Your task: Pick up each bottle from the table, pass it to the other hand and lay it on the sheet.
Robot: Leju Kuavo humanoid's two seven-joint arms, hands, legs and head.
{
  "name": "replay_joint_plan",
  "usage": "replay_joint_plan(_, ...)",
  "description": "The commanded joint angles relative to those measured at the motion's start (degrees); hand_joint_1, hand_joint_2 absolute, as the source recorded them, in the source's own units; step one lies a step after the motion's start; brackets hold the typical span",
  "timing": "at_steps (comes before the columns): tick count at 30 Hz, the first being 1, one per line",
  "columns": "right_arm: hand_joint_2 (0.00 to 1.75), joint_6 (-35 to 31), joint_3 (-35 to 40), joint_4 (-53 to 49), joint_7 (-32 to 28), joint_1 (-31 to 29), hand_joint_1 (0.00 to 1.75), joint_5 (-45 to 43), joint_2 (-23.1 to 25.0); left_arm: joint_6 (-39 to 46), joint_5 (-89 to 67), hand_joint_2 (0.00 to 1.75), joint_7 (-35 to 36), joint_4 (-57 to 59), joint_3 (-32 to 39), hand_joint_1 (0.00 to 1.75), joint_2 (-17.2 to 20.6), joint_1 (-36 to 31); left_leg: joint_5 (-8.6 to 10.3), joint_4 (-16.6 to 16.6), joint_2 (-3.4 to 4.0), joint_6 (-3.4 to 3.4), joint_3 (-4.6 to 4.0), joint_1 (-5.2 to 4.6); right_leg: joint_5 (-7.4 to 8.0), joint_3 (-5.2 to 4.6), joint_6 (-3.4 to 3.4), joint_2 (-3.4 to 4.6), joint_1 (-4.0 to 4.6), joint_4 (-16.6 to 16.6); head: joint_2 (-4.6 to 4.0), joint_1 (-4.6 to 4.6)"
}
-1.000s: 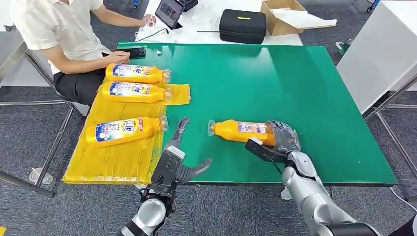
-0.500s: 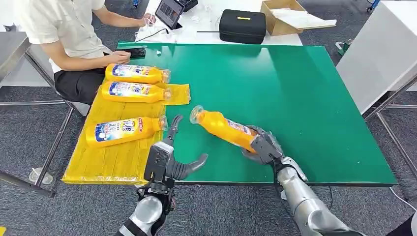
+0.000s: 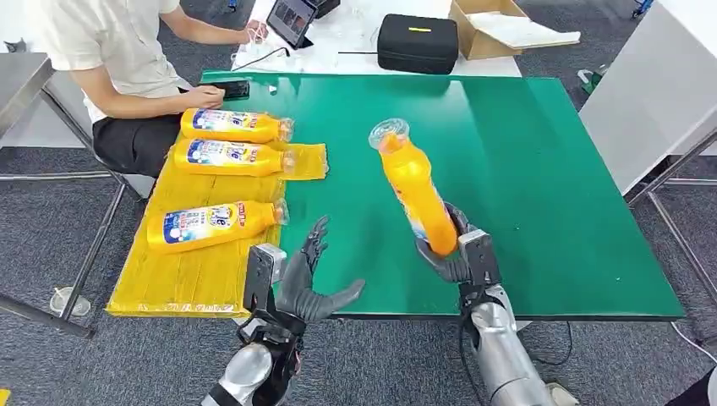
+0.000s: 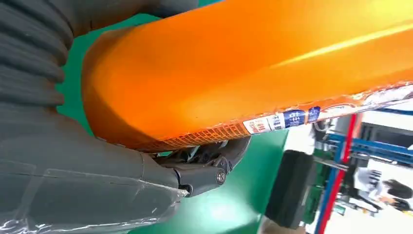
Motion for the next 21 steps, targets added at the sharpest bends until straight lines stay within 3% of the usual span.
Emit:
replay_joint_plan(1,1.75,0.3,9.1,-3.5,0.4,0.9,1.73,1.9,2.7,-0.7,0.5,1.75,-0.6,1.4,-2.1,0.00,1.7,-2.4,-0.15,0.0,0.20,-0.01,0.33,0.03,-0.09,0.28,-0.16,0.09,0.08,0.0,0.00,0.00)
replay_joint_plan(5,1.75,1.6,14.9,-1.7,0.0,0.3,1.41,2.7,3.9,-2.0,0.3,1.75,-2.6,0.6,-2.3,0.00,1.5,-3.2,-0.14,0.0,0.22,-0.01,0.27,0.04,-0.08,0.21,-0.15,0.13,0.08,0.0,0.00,0.00)
replay_joint_plan(8,1.75,1.8,17.1,-2.1,-0.5,0.8,1.48,2.3,4.7,-1.4,0.4,1.75,-3.3,0.9,-1.4,0.00,1.0,-3.7,-0.21,0.0,0.26,-0.01,0.41,0.07,-0.14,0.35,-0.20,0.13,0.11,0.0,0.00,0.00)
replay_joint_plan(12,1.75,1.8,19.9,-4.2,-0.9,2.0,1.71,2.0,4.6,0.0,0.8,1.75,-4.3,0.3,0.1,0.00,0.4,-4.0,-0.04,0.0,0.02,-0.01,0.11,0.03,-0.04,0.09,-0.09,-0.03,0.05,0.0,0.00,0.00)
replay_joint_plan(21,1.75,1.7,22.6,-4.6,-1.1,2.2,1.68,1.0,4.4,0.0,5.1,1.75,-5.1,-3.0,2.9,0.00,-0.4,-4.1,-0.08,0.0,0.06,0.00,0.17,0.04,-0.08,0.15,-0.13,-0.02,0.06,0.0,0.00,0.02)
